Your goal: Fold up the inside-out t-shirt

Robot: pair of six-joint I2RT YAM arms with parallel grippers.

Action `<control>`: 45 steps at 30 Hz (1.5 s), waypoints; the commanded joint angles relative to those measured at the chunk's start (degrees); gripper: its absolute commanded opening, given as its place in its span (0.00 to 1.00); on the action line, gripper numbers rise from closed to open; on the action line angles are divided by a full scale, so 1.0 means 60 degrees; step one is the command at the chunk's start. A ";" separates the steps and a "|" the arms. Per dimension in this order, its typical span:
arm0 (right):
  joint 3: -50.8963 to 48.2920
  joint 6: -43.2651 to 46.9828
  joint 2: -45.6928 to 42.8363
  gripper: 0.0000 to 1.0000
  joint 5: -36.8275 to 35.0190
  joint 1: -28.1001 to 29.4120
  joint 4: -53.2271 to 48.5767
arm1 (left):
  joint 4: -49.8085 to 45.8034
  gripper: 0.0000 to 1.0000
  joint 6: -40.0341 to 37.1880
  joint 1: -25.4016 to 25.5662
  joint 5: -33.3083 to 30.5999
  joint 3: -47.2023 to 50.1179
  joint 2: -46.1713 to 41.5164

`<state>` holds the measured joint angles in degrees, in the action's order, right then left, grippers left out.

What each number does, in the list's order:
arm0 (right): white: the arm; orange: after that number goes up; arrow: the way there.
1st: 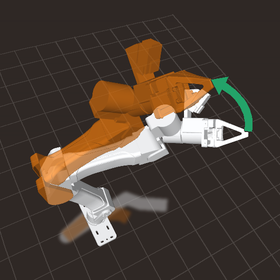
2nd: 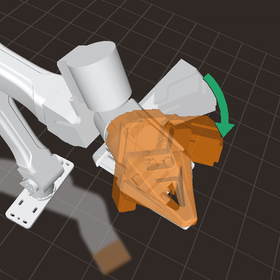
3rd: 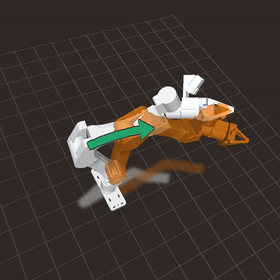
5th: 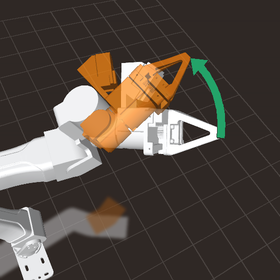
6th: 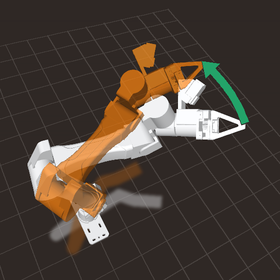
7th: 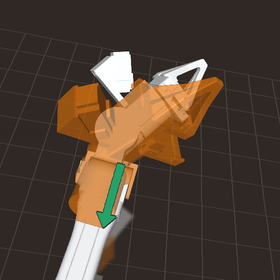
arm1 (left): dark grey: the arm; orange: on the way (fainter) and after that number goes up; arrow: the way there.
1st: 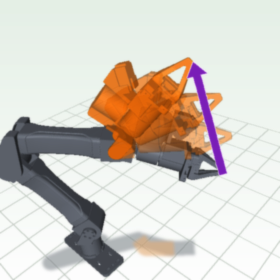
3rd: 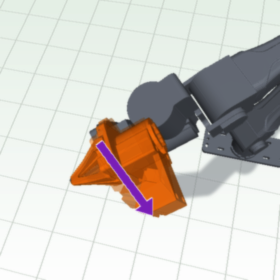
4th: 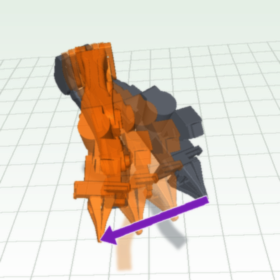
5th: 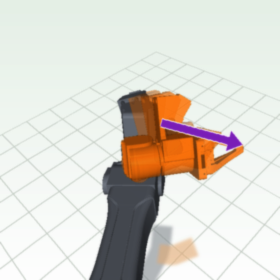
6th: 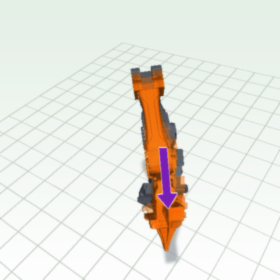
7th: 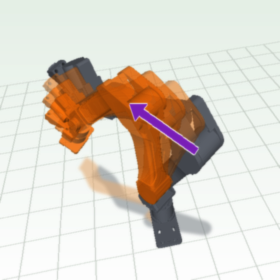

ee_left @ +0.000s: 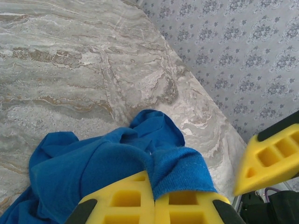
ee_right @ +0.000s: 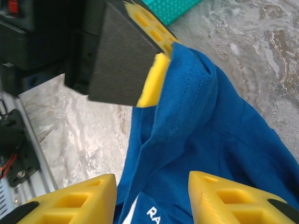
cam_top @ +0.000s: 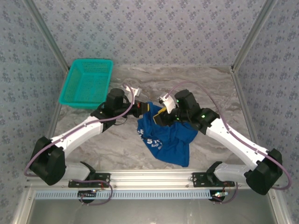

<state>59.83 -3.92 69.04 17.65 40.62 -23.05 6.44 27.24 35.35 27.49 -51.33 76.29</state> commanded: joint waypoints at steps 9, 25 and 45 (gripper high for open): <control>0.0200 -0.0899 0.1050 0.49 -0.1612 0.0584 0.0894 | -0.0120 0.00 -0.0060 -0.0006 0.0237 -0.0379 -0.0191; 0.0147 -0.1915 0.0286 0.00 -0.1391 -0.0121 0.0757 | -0.2661 0.28 -0.0701 -0.0004 -0.2514 -0.0476 -0.0418; 0.0531 -0.2869 0.0949 0.00 -0.2836 0.0569 0.1319 | -0.2164 0.42 0.2334 0.0596 -0.1305 0.0077 -0.1400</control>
<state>61.54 -19.38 74.78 2.04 43.66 -17.02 -12.29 33.26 37.95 16.80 -52.10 66.83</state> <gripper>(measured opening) 0.062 0.425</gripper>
